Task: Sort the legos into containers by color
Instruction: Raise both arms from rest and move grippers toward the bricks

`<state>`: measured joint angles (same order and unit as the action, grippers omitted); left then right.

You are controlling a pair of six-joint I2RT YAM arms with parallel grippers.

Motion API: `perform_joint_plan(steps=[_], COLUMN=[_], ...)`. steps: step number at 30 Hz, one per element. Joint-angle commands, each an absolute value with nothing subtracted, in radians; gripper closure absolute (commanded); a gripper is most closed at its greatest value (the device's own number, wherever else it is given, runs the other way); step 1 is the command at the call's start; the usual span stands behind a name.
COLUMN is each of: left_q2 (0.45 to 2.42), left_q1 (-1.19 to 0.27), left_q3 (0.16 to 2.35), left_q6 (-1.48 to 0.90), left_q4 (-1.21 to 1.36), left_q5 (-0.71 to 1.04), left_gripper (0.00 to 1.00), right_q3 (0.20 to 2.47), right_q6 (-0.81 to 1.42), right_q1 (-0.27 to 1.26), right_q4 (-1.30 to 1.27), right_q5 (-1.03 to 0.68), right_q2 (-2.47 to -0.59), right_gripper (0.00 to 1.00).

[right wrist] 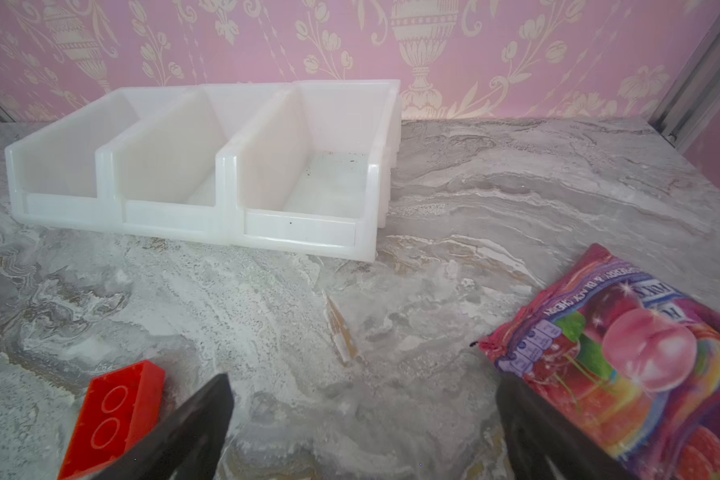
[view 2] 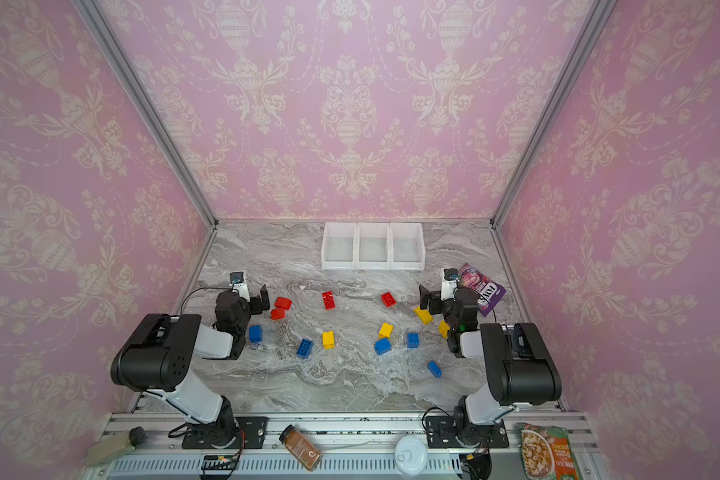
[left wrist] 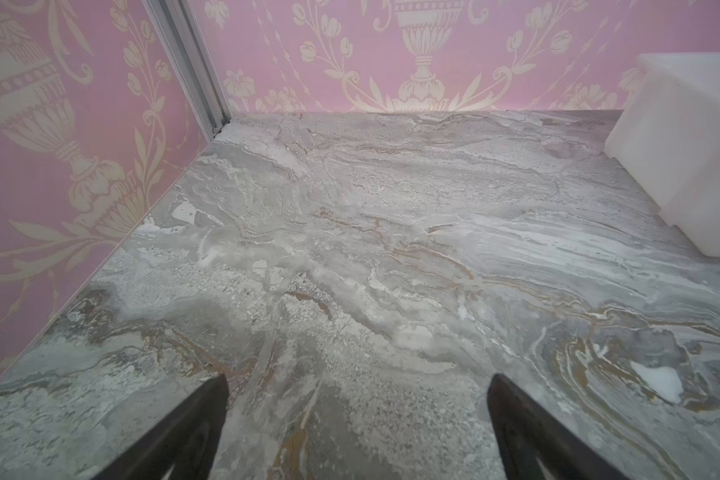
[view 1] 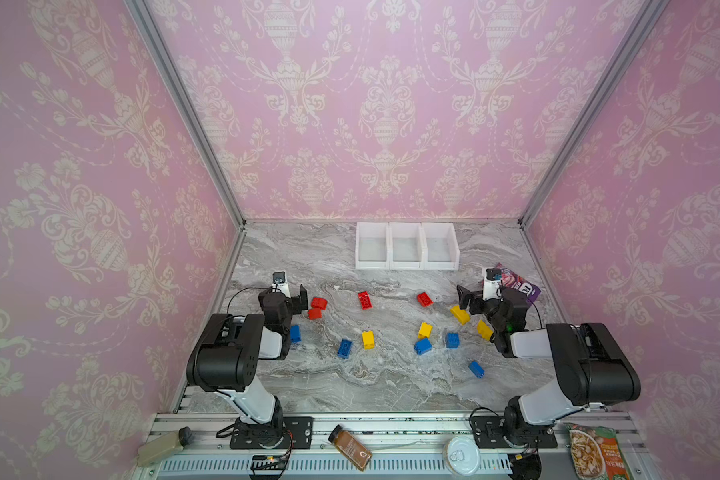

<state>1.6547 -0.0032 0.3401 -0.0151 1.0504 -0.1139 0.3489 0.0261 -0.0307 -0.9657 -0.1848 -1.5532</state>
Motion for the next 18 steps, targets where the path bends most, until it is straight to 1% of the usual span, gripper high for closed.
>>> perform_joint_plan(steps=[1, 18], left_q2=[1.638, 1.638], left_q1=[-0.008, -0.008], left_q3=[0.335, 0.341], left_q6=[0.014, 0.012], left_q4=[1.060, 1.051], left_q5=[-0.126, -0.124], left_gripper=[0.01, 0.01], right_q3=[0.358, 0.358], right_q6=[0.028, 0.027], right_q1=[-0.026, -0.026], right_q4=[-0.974, -0.975], right_q5=[-0.182, -0.180], right_q2=[-1.554, -1.554], right_gripper=[0.00, 0.00])
